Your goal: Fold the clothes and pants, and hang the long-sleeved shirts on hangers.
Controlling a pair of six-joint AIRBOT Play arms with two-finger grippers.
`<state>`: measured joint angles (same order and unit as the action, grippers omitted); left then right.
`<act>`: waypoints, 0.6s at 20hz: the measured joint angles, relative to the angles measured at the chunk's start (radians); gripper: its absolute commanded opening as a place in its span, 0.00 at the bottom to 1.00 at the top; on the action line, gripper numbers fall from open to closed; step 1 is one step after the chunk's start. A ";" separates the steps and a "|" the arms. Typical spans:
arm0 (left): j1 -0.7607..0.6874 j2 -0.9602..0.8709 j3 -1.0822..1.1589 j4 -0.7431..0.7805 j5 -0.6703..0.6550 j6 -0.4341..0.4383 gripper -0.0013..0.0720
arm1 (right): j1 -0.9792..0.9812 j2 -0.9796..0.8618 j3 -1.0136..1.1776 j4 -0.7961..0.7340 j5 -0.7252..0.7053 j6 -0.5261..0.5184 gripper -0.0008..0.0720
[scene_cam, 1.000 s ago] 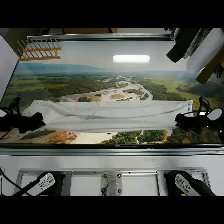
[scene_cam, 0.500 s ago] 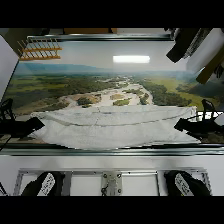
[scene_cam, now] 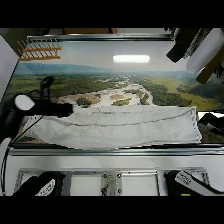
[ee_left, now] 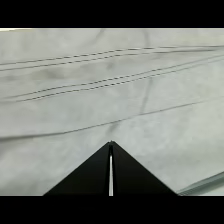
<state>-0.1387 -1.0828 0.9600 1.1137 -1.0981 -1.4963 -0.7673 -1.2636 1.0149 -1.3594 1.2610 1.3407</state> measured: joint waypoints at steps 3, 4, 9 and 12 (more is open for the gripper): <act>-0.193 -0.138 0.089 -0.053 0.063 -0.003 0.05 | -0.097 -0.156 0.045 0.079 0.013 -0.126 1.00; -0.248 -0.184 0.122 -0.064 0.071 -0.003 0.05 | -0.116 -0.206 0.061 0.101 0.021 -0.175 1.00; -0.445 -0.396 0.311 -0.087 0.082 -0.003 0.05 | -0.150 -0.370 0.135 0.191 0.052 -0.326 1.00; -0.499 -0.492 0.419 -0.094 0.046 -0.003 0.05 | -0.149 -0.426 0.157 0.264 0.100 -0.376 0.99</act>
<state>-0.6376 -1.5745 1.3792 1.0199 -1.0519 -1.4998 -0.9165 -1.6901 1.1717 -1.0950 1.3605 0.9649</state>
